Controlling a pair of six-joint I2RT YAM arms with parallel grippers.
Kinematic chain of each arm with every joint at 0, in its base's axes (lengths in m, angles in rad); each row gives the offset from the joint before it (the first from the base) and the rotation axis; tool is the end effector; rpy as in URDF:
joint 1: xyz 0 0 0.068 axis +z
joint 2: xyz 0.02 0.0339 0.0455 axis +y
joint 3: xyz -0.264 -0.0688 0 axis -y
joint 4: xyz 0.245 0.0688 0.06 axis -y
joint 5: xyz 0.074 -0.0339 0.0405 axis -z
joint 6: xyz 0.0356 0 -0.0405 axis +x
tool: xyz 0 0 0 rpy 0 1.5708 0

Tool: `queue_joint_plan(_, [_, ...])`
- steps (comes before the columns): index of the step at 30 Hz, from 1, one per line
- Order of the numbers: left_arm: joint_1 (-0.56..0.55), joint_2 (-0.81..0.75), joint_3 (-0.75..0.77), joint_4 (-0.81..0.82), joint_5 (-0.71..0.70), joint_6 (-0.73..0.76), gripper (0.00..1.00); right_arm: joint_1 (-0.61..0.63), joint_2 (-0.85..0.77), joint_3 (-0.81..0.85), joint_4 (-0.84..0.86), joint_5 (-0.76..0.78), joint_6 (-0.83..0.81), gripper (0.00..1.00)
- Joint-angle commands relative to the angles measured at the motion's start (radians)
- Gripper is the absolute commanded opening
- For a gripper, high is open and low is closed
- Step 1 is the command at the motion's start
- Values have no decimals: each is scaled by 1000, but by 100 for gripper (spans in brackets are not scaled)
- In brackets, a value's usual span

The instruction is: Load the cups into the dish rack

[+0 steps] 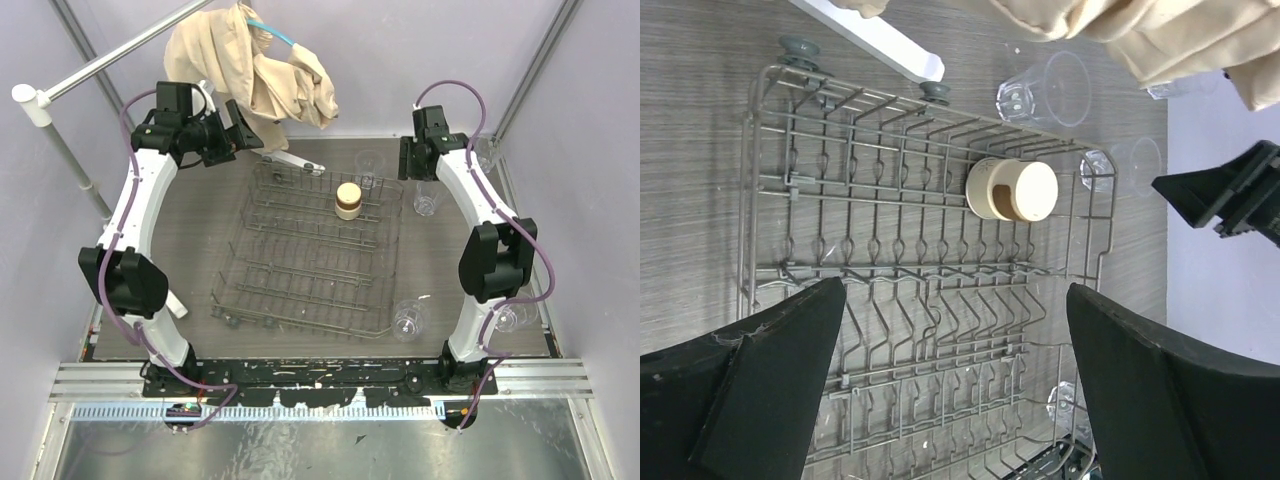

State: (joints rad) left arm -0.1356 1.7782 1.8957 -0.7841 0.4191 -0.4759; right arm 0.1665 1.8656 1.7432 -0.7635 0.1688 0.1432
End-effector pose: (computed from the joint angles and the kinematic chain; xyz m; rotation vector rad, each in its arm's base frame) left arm 0.3888 -0.0677 0.3943 -0.1538 2.2848 -0.7949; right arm 0.4114 0.0631 0.3113 0.0452 2.4403 -0.0698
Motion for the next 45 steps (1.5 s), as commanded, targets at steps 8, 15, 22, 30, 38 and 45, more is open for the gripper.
queue_joint_plan(8, [-1,-91,-33,39,72,1,100,-33,50,-20,5,20,6,53])
queue_joint_plan(15, [-1,-99,-41,36,78,9,100,-61,66,-56,31,10,7,50])
queue_joint_plan(22, [-1,-95,-30,28,77,17,100,-79,100,-55,44,-6,14,47])
queue_joint_plan(30, [-1,-89,-11,14,76,26,99,-82,139,-58,81,-12,18,40])
queue_joint_plan(38, [-1,-104,-41,19,99,21,99,-95,132,-74,82,2,5,16])
queue_joint_plan(45, [-6,-126,-78,38,148,-21,98,-108,47,-107,66,20,-3,1])
